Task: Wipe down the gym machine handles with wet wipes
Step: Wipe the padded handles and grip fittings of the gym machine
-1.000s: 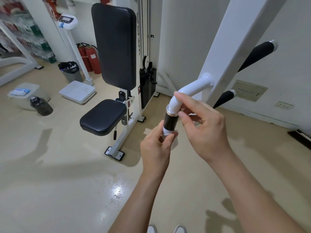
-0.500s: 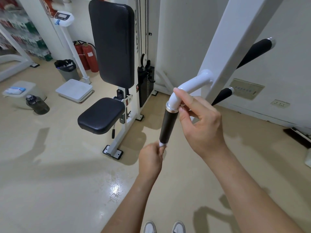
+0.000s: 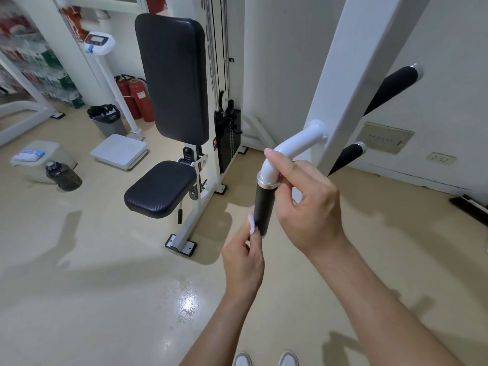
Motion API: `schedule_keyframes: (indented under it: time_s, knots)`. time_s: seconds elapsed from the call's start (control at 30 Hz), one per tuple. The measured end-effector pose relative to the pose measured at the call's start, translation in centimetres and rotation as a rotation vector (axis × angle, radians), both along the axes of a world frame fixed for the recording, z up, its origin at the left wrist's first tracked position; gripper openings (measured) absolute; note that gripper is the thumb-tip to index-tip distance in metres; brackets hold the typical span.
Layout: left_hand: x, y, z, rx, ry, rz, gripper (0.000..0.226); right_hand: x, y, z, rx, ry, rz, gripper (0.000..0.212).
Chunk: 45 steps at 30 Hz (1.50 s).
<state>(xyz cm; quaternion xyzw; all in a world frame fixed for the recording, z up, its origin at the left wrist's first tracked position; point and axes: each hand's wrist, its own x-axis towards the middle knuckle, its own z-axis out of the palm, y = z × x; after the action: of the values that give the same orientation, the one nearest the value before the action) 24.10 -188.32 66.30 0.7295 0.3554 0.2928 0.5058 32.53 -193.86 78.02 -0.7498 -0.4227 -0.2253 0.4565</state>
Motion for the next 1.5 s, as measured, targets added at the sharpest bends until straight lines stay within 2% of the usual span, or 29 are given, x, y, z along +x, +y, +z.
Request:
schedule_keyframes:
  time_s: [0.17,0.37,0.43,0.5,0.6,0.67,0.77,0.83,0.87,0.97,1.03,1.1,1.13,1.2,1.37,1.43,1.5]
  knots:
    - [-0.1,0.5,-2.1,-0.012,0.238,-0.079,0.029,0.1,-0.2,0.1,-0.024,-0.039,-0.006,0.056]
    - [-0.7,1.3,1.4,0.070,0.278,-0.099,0.041,0.2,-0.2,0.1,-0.039,0.014,0.056,0.063]
    - [-0.7,1.6,2.6,0.066,0.227,-0.108,0.041,0.2,-0.4,0.0,-0.045,0.037,0.075,0.063]
    - [-0.4,2.1,3.9,-0.056,0.142,-0.110,0.034,0.1,-0.4,-0.2,-0.053,0.078,0.089,0.065]
    - [-0.5,1.8,6.1,-0.266,-0.049,-0.122,0.005,0.1,-1.0,0.4,-0.135,0.157,0.145,0.071]
    - [-1.1,0.6,7.9,-0.385,-0.172,-0.119,0.017,0.0,-2.0,1.1,-0.236,0.212,0.159,0.071]
    - [-2.2,-0.7,10.0,-0.346,-0.277,-0.132,0.008,-1.2,-4.7,1.2,-0.166,0.532,0.164,0.056]
    - [-2.5,-1.2,10.6,-0.286,-0.285,-0.173,0.009,-2.2,-6.0,0.8,-0.156,0.740,0.233,0.028]
    - [-2.6,-1.4,10.5,-0.246,-0.269,-0.188,0.012,-2.6,-6.4,0.4,-0.214,0.770,0.236,0.018]
    - [-2.7,-1.7,9.6,-0.032,-0.137,-0.247,0.020,-2.6,-6.9,-0.6,-0.323,0.751,0.151,0.014]
    - [-2.8,-1.6,9.2,0.128,-0.074,-0.317,0.029,-2.0,-6.8,-0.7,-0.254,0.873,0.222,0.012]
    - [-2.7,-1.5,9.4,0.264,-0.017,-0.359,0.030,-1.9,-6.5,-0.8,-0.072,1.110,0.345,0.011]
    - [-2.6,-1.5,9.7,0.320,-0.001,-0.355,0.026,-1.9,-6.3,-0.9,0.024,1.191,0.355,0.010]
    - [-2.5,-1.7,10.3,0.391,0.003,-0.317,0.020,-2.3,-5.9,-1.4,0.184,1.235,0.281,0.015]
    - [-1.9,-1.1,11.2,0.330,-0.113,-0.179,0.038,-2.5,-5.6,-1.5,0.394,1.101,0.028,0.010]
    - [-1.4,-0.9,11.4,0.324,-0.118,-0.183,0.046,-2.3,-5.1,-0.7,0.455,1.027,0.017,0.013]
    - [-1.0,-0.7,11.5,0.385,-0.111,-0.159,0.042,-2.4,-4.1,-0.2,0.442,0.965,0.038,0.015]
